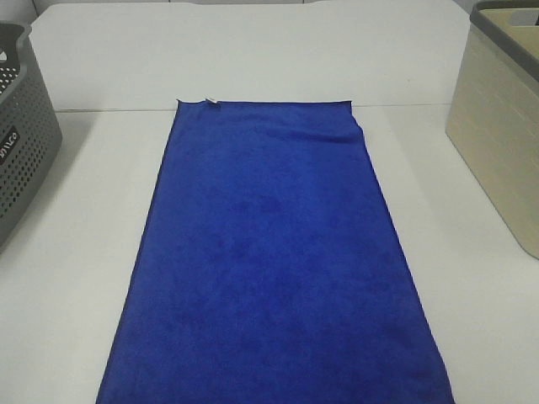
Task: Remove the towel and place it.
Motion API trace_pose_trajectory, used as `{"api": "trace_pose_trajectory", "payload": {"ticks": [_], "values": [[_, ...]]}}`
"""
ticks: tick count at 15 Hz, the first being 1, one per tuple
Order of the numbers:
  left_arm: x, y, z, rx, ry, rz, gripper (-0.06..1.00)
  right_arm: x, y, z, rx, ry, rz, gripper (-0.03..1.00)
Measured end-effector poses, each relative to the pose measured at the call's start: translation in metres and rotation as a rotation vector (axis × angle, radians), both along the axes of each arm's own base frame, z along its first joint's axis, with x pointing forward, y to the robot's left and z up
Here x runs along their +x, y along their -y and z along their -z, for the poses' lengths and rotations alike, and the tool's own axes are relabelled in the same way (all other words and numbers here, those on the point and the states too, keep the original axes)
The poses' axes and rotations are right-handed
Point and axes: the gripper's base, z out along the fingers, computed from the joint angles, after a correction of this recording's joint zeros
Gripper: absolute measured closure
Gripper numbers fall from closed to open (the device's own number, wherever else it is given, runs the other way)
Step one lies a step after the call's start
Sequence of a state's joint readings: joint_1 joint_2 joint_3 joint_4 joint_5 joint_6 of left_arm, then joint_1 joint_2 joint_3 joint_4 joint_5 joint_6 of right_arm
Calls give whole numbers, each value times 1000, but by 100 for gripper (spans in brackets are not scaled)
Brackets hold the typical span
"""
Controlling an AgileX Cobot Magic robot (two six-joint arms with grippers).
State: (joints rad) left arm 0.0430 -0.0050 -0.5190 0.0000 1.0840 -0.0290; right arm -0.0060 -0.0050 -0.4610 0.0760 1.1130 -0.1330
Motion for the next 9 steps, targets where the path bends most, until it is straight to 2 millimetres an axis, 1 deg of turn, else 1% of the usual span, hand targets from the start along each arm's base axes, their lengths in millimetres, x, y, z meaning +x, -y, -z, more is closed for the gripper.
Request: {"api": "trace_pose_trajectory", "payload": {"ticks": [9], "values": [[0, 0, 0, 0, 0, 0, 28, 0, 0, 0, 1, 0, -1, 19]]}}
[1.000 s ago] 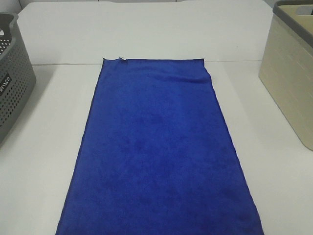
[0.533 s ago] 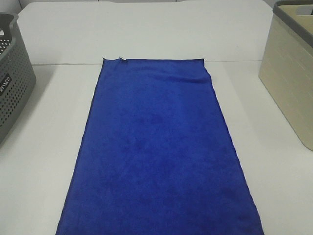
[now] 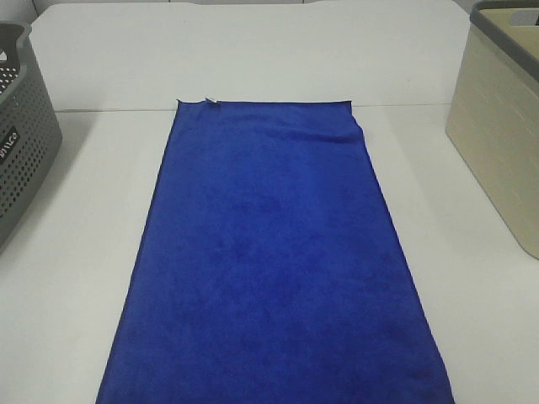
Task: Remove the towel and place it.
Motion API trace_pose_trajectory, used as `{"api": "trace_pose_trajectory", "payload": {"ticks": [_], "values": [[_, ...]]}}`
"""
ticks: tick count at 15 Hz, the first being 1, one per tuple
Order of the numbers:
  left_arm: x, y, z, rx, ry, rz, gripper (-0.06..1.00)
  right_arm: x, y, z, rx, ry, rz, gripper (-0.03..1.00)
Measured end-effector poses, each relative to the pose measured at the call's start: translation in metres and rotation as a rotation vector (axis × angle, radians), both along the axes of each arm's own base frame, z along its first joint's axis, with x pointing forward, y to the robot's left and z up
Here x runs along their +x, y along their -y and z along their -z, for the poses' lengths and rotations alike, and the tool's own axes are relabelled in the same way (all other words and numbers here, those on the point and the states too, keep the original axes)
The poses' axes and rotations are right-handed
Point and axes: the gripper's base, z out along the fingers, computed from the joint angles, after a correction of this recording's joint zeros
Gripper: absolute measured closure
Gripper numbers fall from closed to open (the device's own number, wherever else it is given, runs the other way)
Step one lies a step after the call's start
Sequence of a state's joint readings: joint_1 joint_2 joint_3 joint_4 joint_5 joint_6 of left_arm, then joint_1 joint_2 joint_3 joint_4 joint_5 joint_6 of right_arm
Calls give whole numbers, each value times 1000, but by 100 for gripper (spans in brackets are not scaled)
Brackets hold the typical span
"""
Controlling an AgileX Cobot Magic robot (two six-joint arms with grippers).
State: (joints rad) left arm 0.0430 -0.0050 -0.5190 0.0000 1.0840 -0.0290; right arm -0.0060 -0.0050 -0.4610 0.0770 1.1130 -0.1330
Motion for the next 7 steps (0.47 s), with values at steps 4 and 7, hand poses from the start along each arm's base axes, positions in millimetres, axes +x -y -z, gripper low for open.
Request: {"api": "trace_pose_trajectory", "payload": {"ticks": [4, 7], "values": [[0, 0, 0, 1, 0, 0, 28, 0, 0, 0, 0, 0, 0, 19], [0, 0, 0, 1, 0, 0, 28, 0, 0, 0, 0, 0, 0, 19]]}}
